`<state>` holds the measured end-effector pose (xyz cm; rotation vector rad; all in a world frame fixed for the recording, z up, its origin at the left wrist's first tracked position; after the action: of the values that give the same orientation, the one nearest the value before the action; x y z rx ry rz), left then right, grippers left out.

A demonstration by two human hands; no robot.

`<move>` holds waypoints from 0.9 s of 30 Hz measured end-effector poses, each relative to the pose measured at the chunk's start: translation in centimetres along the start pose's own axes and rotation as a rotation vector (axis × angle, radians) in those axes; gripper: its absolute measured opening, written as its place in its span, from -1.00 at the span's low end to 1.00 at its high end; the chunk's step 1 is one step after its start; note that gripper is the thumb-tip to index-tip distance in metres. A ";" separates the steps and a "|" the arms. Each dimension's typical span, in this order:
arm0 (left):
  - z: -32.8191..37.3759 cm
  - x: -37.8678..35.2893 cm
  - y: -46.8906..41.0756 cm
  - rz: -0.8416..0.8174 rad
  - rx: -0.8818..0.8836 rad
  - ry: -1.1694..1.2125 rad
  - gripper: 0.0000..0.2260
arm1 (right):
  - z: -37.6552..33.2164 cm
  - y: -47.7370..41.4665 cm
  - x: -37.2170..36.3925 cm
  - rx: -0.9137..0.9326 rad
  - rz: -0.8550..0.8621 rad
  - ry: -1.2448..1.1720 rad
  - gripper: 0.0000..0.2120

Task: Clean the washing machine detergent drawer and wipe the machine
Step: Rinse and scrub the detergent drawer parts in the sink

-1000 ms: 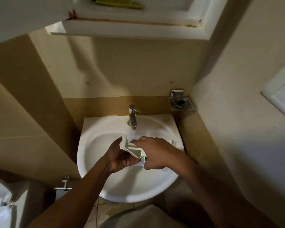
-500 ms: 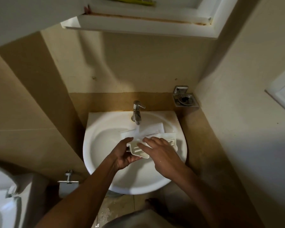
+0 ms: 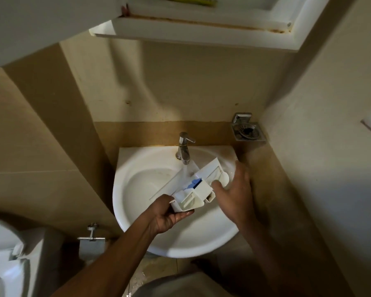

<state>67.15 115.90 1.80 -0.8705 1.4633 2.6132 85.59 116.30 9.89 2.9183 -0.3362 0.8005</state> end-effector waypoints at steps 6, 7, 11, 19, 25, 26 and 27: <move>-2.2 -0.4 0.9 -0.034 0.007 0.149 -0.62 | -2.2 -0.9 -3.7 -0.221 -0.101 -0.167 0.19; -2.7 -0.3 1.1 -0.047 0.019 0.170 -0.64 | -2.6 -1.1 -4.0 -0.191 -0.103 -0.110 0.13; -3.8 0.1 1.2 -0.150 0.148 -0.047 -0.66 | -4.1 -2.5 -4.3 -0.117 -0.186 0.080 -0.11; -1.6 1.2 0.4 -0.028 0.127 -0.422 -0.57 | -7.1 -3.0 -2.7 0.225 -0.443 0.487 -0.19; 2.0 2.7 -0.4 0.068 -0.062 -0.139 -0.59 | -6.1 -1.3 -2.5 0.540 -0.637 0.754 -0.32; 2.5 2.6 -0.5 0.065 -0.071 -0.098 -0.58 | -5.6 -0.8 -2.7 0.596 -0.655 0.788 -0.32; 3.0 2.4 -0.5 0.070 -0.074 -0.082 -0.55 | -5.0 -0.4 -2.8 0.658 -0.665 0.824 -0.31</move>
<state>63.88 117.94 1.47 -0.7216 1.4104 2.7340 80.91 117.91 12.74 2.4910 1.0591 2.0661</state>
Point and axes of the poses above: each hand's wrist, its own y-axis away from the middle knuckle, its own x-axis out of the back of the hand, z = x × y, the point moved 1 cm from there along -y, towards the middle knuckle, and after that the axes turned 13 degrees about -y, right-handed, at the moved point
